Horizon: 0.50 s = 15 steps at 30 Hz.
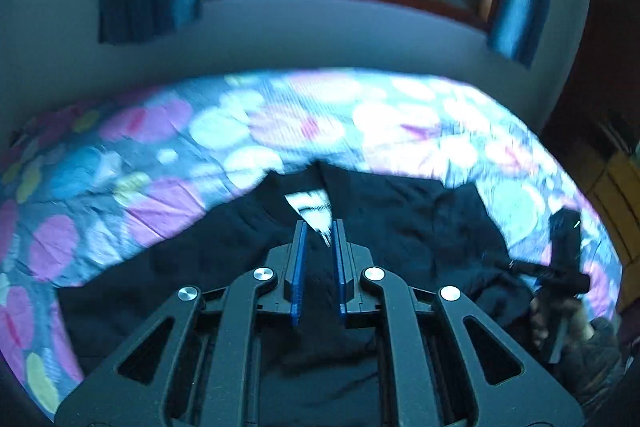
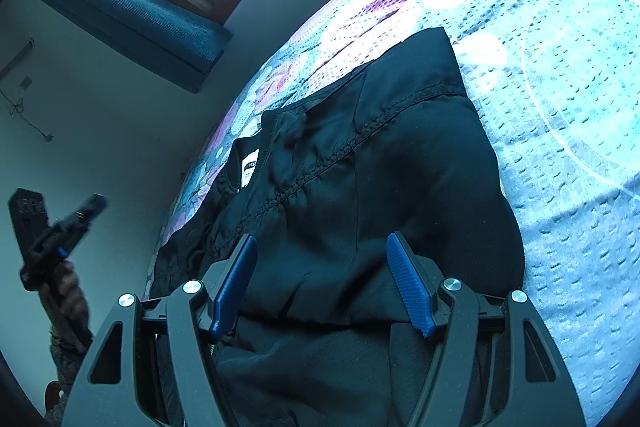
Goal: Fold small clothes
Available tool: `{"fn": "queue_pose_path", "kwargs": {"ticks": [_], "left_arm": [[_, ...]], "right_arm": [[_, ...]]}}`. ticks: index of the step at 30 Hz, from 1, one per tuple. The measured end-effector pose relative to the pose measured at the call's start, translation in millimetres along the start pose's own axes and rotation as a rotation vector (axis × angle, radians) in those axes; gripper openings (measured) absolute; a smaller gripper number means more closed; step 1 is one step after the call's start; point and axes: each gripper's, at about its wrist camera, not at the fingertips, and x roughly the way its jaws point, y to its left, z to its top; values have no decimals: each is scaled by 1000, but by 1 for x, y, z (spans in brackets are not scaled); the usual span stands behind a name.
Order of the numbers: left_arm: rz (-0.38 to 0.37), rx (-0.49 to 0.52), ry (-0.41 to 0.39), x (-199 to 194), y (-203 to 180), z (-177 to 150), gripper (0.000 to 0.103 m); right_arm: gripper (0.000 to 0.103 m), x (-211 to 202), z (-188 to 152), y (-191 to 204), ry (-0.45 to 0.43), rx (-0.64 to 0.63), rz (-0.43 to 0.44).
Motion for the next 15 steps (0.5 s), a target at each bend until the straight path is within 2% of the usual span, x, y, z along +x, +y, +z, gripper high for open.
{"fn": "queue_pose_path", "kwargs": {"ticks": [3,5,7,8,10,12,15], "left_arm": [[10,-24,31,13,2,-19,15],[33,-57,20,1,20,-36,29],[107,-82,-15,-20,40,-54,69],[174,-98,-44,-34,55,-70,76],[240,-107,-57,-47,71,-88,84],[309,-133,-31,-54,90,-110,87],[345,-204,6,-61,112,-138,89]], "right_arm": [[67,-3,2,6,11,4,-28],[67,-10,4,14,-23,24,-46],[67,-15,4,30,-33,28,-7],[67,-13,3,43,-15,19,50],[69,-3,-1,71,47,-6,141],[71,23,-6,102,149,-50,209],[71,81,-12,134,294,-62,255]]}}
